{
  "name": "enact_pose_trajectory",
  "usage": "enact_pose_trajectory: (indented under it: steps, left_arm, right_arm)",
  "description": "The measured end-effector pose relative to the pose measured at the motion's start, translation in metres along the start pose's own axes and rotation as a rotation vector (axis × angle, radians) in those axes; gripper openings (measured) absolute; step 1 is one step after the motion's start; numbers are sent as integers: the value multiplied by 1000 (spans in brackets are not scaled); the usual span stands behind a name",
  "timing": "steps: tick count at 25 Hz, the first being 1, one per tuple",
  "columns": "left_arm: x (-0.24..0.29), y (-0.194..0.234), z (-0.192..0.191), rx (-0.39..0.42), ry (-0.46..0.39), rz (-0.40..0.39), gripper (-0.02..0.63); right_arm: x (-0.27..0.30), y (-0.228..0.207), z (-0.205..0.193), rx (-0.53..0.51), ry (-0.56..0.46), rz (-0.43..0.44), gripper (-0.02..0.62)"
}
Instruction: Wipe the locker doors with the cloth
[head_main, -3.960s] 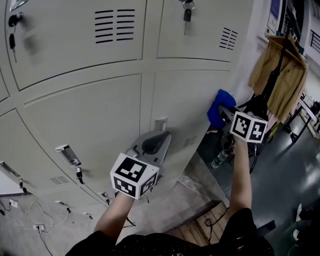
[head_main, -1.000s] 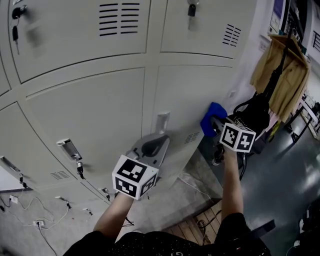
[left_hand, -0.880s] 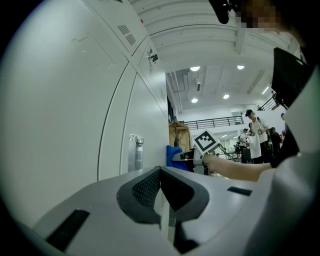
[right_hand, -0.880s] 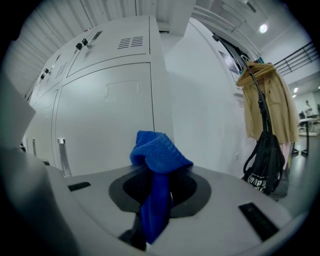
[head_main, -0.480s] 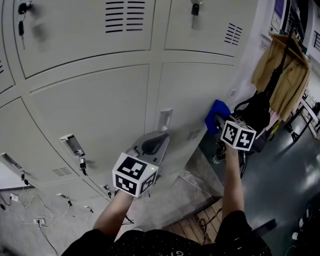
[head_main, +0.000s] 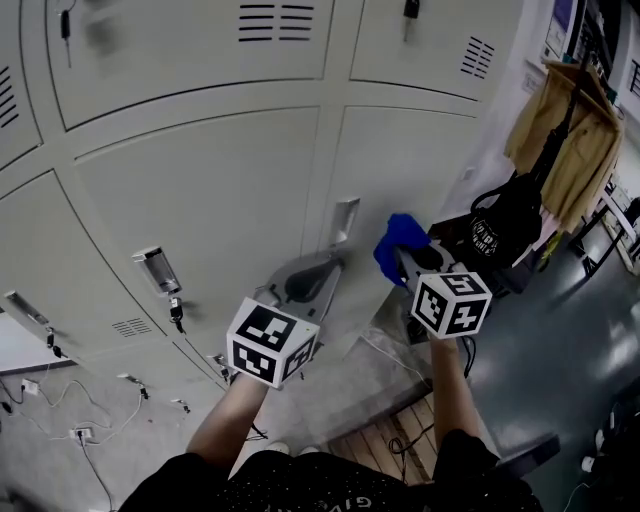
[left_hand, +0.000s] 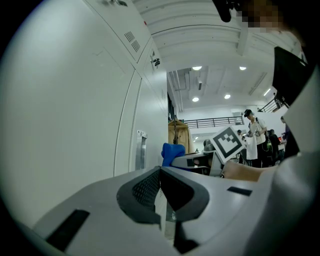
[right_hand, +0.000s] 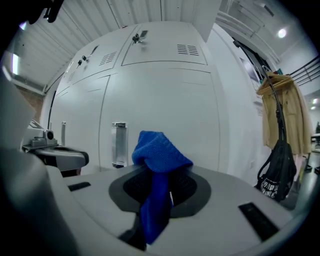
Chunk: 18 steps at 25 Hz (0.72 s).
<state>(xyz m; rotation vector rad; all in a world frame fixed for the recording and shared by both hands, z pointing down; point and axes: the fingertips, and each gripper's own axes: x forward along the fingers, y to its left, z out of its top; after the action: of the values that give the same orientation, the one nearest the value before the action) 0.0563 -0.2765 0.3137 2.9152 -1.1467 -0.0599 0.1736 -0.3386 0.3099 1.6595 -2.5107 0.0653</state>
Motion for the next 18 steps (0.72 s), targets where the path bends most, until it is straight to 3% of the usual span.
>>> enact_pose_trajectory:
  steps: [7,18]
  left_arm:
    - [-6,-6,-12,39,30,2,9]
    - [-8,-10,-24,4,49,-13,9]
  right_arm:
    - [12,48,-21,17,43,82,77]
    - [41,66,-38,8,72,87,77]
